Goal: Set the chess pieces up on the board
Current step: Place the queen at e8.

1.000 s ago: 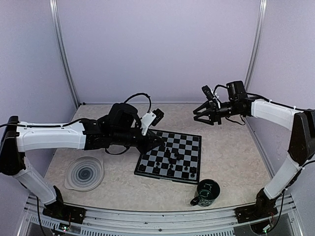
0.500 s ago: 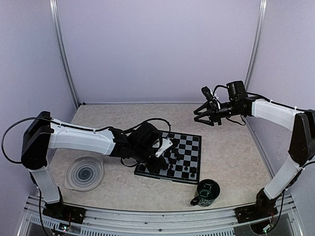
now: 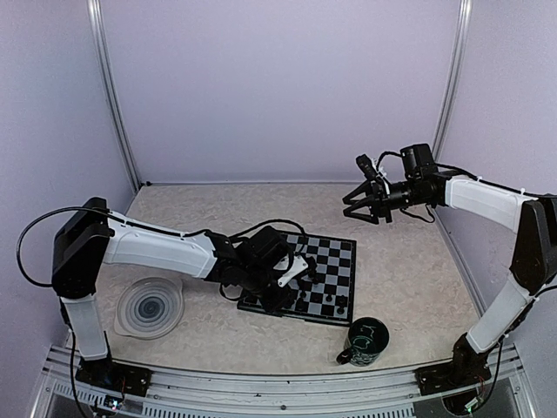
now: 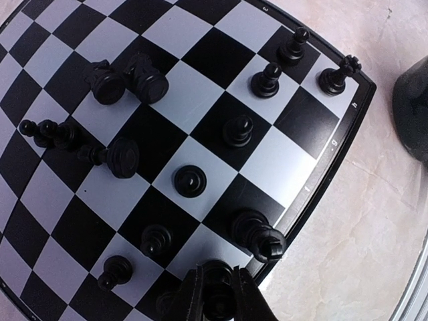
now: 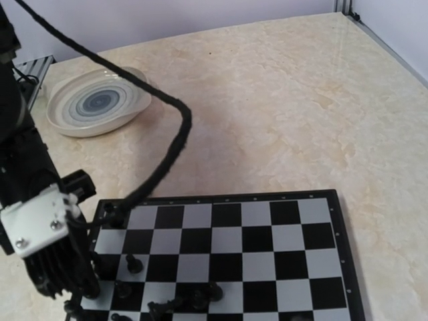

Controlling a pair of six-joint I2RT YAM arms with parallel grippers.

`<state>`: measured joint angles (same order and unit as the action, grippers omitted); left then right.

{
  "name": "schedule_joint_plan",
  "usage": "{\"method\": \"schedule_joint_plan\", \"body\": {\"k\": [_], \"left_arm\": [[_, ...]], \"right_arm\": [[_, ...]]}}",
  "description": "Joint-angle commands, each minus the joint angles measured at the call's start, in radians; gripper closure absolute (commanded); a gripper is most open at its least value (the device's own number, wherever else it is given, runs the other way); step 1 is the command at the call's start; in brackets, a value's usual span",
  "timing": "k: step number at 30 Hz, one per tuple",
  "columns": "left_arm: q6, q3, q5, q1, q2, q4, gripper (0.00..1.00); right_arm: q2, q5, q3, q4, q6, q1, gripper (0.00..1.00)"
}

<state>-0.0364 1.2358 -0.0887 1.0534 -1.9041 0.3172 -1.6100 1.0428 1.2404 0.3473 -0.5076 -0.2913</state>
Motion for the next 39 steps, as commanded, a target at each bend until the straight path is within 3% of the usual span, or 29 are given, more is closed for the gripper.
{"method": "schedule_joint_plan", "body": {"k": [1,18,24,28,35,39], "left_arm": [[-0.019,0.037,0.018,0.006,-0.02,0.008,0.82],[-0.009,0.062,0.006,0.007,-0.024,0.024,0.77],[-0.009,0.102,-0.002,0.013,0.056,0.107,0.74],[-0.035,0.174,0.05,0.001,0.131,0.178,0.71],[-0.051,0.309,0.223,-0.092,0.152,0.182,0.57],[0.028,0.455,0.126,-0.181,0.027,0.266,0.65]], "right_arm": [[0.012,0.003,-0.007,0.014,-0.01,-0.003,0.51],[0.008,0.012,-0.009,0.016,-0.011,-0.003,0.51],[0.014,0.009,0.0,0.032,-0.025,-0.003,0.51],[0.015,-0.024,0.021,0.073,-0.071,-0.003,0.51],[-0.033,-0.174,0.08,0.144,-0.111,-0.028,0.57],[-0.036,-0.211,0.088,0.169,-0.103,-0.032,0.59]]}}
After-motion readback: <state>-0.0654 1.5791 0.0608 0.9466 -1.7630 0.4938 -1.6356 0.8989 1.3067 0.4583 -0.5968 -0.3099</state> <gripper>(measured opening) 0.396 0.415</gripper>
